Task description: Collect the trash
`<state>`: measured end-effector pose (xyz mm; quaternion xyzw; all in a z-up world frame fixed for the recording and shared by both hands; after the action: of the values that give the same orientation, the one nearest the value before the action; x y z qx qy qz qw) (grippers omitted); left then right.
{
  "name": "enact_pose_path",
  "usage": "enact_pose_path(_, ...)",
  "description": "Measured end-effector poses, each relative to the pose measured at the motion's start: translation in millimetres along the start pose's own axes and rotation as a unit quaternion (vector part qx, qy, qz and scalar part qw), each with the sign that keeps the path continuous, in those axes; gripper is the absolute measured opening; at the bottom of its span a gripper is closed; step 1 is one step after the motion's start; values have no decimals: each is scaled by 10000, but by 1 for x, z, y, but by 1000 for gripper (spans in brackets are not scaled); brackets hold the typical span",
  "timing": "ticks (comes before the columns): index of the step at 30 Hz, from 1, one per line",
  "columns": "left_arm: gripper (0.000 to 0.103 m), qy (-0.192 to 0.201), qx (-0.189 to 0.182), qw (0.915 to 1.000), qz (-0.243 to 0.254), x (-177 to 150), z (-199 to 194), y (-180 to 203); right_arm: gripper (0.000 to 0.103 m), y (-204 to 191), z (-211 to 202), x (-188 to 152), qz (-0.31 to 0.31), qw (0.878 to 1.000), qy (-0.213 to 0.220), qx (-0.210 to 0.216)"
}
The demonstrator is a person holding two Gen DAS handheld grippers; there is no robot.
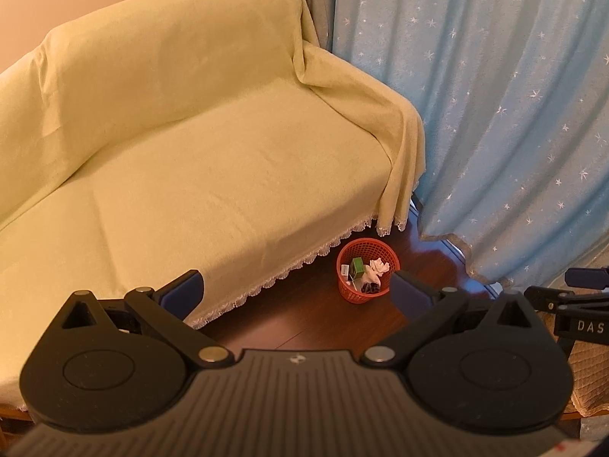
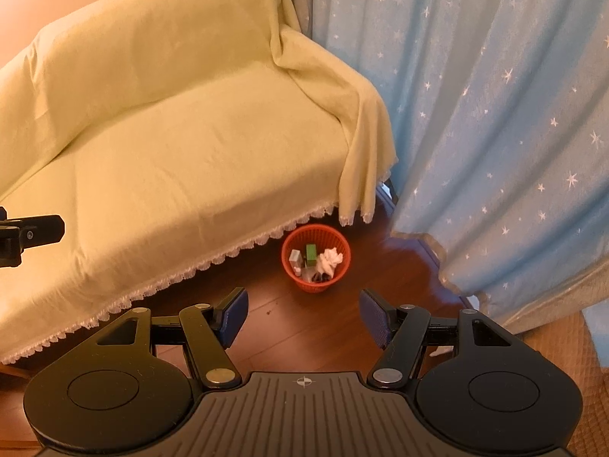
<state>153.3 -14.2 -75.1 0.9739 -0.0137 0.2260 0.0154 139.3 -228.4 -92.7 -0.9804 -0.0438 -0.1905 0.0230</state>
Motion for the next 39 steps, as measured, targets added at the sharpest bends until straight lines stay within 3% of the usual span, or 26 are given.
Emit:
enact_pose_path(19,102,-277,60,9996,80,-17,15,2,62,-8,10,-15,-18,9998,-213,22)
enact_pose_path(39,102,-317,98,9994,79,-20,16,3,62,-8,12,-18,7,9997,-235,40)
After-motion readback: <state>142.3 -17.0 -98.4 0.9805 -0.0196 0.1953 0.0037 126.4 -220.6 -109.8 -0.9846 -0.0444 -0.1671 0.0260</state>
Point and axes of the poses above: each gripper's, at about its wrist camera, not at the fingertips, and z roughly the way its jaws point, y to its right, x to its top, the point moved 7 cm from there along z, roughly the way its jaws point, and after that the axes turned 8 degrees about -y, right-handed, at the moved point
